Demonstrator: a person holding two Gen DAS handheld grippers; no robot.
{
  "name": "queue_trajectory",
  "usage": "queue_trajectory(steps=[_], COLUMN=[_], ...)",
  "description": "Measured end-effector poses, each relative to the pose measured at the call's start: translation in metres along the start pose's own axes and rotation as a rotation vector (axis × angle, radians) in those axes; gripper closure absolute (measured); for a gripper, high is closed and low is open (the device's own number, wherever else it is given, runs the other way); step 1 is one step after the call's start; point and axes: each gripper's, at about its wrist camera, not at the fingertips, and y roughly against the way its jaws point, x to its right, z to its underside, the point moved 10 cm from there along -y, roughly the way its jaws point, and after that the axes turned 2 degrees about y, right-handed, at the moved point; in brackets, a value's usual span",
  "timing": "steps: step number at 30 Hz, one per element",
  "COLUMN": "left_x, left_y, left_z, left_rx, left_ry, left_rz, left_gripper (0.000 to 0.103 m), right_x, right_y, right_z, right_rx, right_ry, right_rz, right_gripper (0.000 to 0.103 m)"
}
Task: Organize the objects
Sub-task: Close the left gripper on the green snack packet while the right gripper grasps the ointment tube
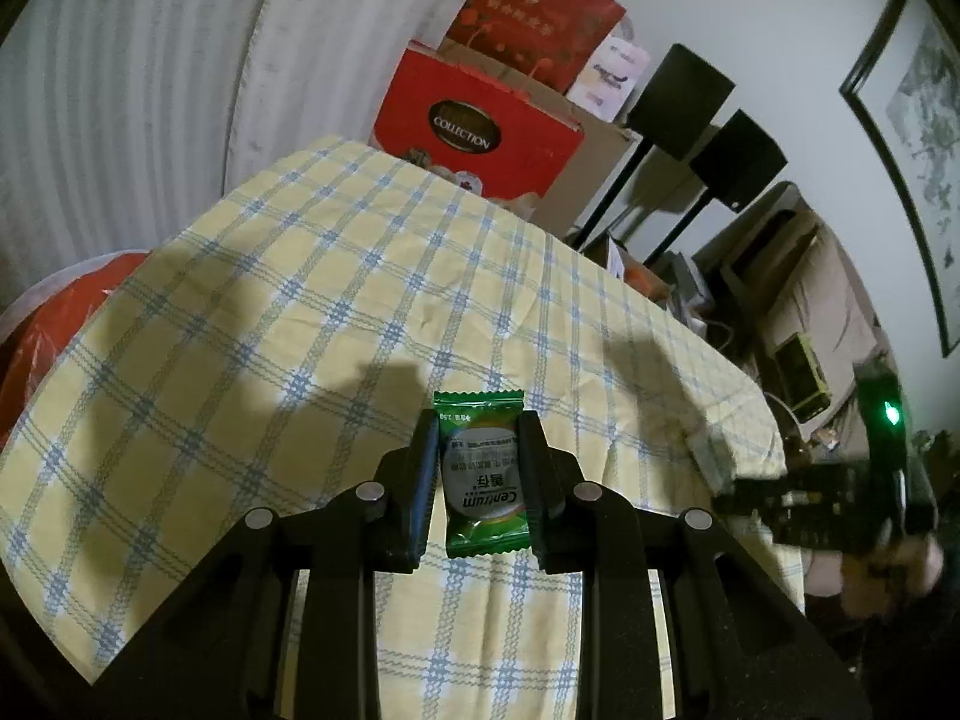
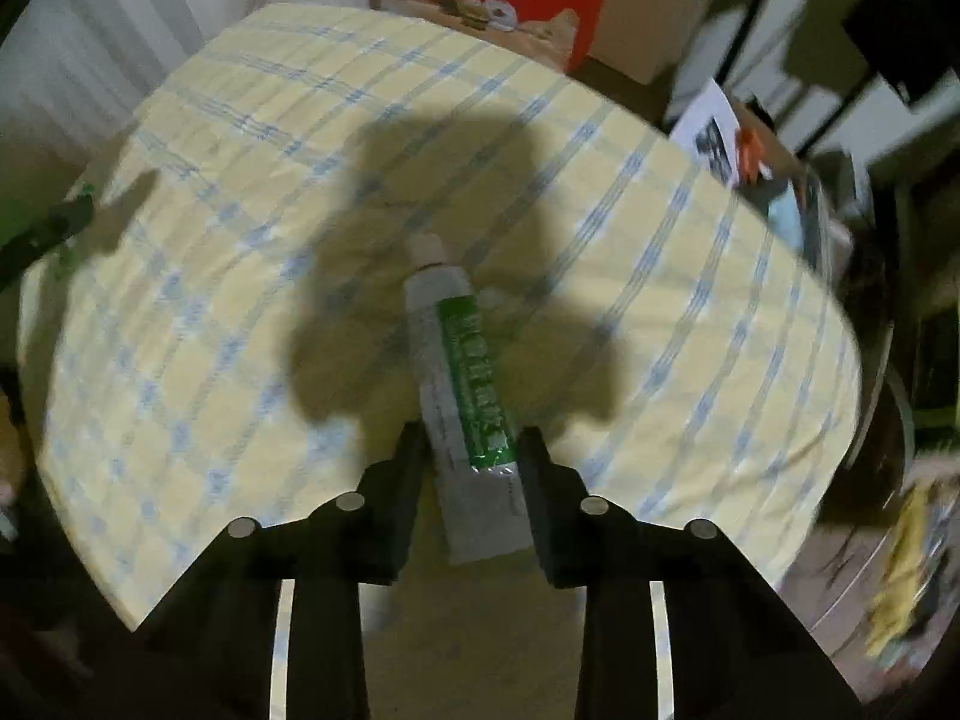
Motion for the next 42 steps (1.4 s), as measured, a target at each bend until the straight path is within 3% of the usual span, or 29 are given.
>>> queue_trajectory(steps=[4,6,10,12,14,17,19,22,23,26,31,37,42], left_x=[-0.004,-0.004,-0.002,0.0,0.0,-0.001,-0.003,-0.007,-0.008,-0.007,-0.005,0.005,0.012], left_y=[0.003,0.002,0.005,0.006,0.007,0.008,0.007,0.007,0.007,0.003,-0.002,-0.004,-0.001], left_z=[-0.001,0.001,0.001,0.001,0.0,-0.002,-0.002,-0.003,-0.003,-0.002,0.001,0.003,0.002], left_rx=[0.035,0.029,0.033,0.039,0.061,0.084,0.083,0.088,0.086,0.076,0.068,0.052,0.066], left_ry=[-0.036,-0.043,-0.044,-0.052,-0.082,-0.132,-0.122,-0.12,-0.118,-0.115,-0.121,-0.102,-0.12], left_rz=[-0.088,-0.089,-0.082,-0.088,-0.134,-0.217,-0.204,-0.221,-0.219,-0.21,-0.207,-0.112,-0.112], left_gripper=[0.079,0.08,0.08,0.08,0.08,0.08,0.08,0.08,0.08,0.08,0.08,0.08,0.08], right_x=[-0.026,-0.04,-0.054,-0.051,-0.052,-0.053,-0.054,-0.061,-0.063,-0.065,-0.076,-0.079,-0.073], right_y=[0.011,0.016,0.018,0.026,0.032,0.03,0.022,0.009,0.01,0.011,0.033,0.052,0.066], right_z=[0.027,0.043,0.043,0.039,0.034,0.023,0.019,0.018,0.016,0.016,0.017,0.022,0.035], right_rx=[0.054,0.069,0.077,0.104,0.125,0.144,0.14,0.128,0.15,0.153,0.228,0.269,0.307], right_ry=[-0.096,-0.119,-0.083,-0.075,-0.059,-0.046,-0.056,-0.042,-0.041,-0.031,-0.114,-0.098,-0.166], right_rz=[0.017,0.014,0.084,0.146,0.193,0.19,0.159,0.144,0.145,0.179,0.078,0.148,0.136], right_gripper=[0.074,0.074,0.073,0.065,0.057,0.057,0.058,0.074,0.075,0.076,0.076,0.076,0.076])
